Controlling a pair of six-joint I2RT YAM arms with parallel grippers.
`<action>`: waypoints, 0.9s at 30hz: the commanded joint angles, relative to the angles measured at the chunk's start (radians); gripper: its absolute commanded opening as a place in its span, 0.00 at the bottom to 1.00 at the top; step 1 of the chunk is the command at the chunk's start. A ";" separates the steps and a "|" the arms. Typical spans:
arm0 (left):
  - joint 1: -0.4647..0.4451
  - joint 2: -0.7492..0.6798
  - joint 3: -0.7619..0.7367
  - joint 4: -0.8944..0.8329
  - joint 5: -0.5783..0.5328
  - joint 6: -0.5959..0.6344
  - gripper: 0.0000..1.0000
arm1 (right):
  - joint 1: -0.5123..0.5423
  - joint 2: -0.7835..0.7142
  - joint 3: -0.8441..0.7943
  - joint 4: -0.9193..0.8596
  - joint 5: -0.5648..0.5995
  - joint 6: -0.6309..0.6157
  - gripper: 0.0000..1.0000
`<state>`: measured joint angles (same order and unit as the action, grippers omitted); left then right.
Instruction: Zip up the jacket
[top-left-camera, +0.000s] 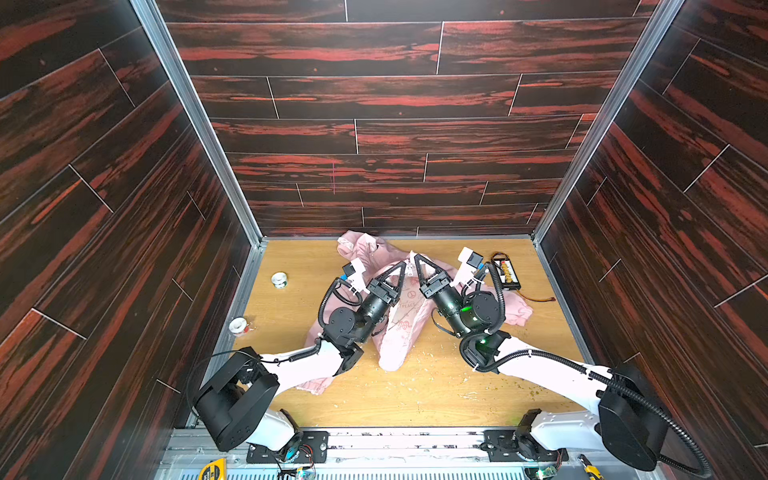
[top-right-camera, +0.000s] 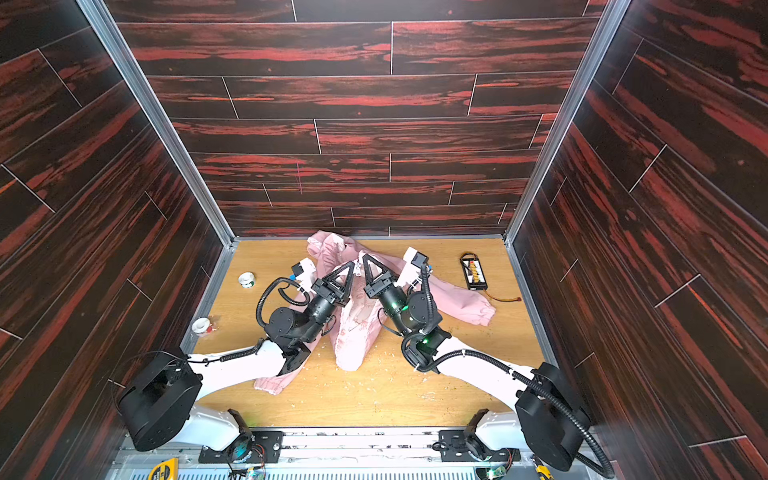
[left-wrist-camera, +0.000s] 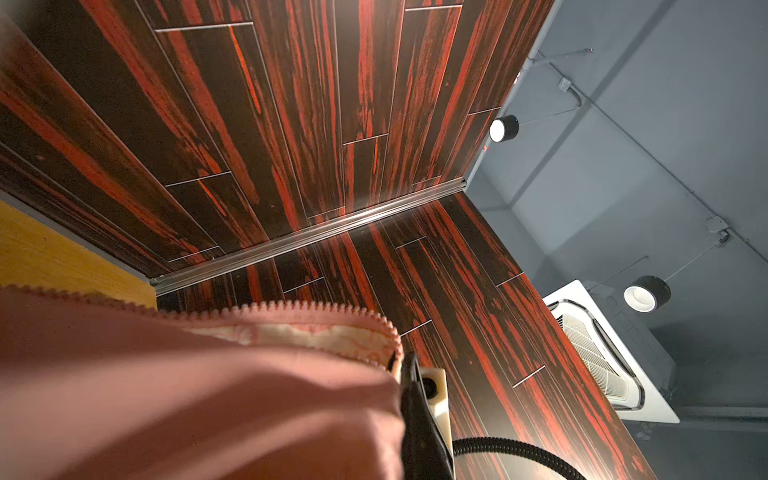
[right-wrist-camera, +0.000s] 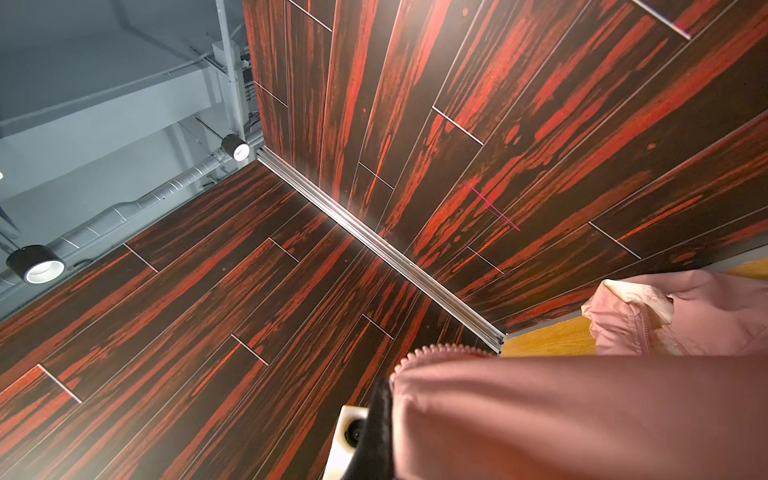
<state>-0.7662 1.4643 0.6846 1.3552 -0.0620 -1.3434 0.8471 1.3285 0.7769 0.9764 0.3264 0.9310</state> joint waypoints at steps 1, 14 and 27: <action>-0.003 -0.026 0.009 0.055 0.002 0.007 0.00 | 0.009 -0.019 -0.004 0.027 -0.002 0.009 0.00; -0.004 -0.014 0.013 0.055 0.001 0.000 0.00 | 0.012 -0.031 -0.014 0.063 -0.006 -0.031 0.00; -0.007 -0.011 0.007 0.055 0.002 -0.006 0.00 | 0.012 -0.046 0.013 0.060 0.018 -0.084 0.00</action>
<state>-0.7681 1.4643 0.6846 1.3548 -0.0639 -1.3437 0.8490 1.3216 0.7654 0.9821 0.3313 0.8696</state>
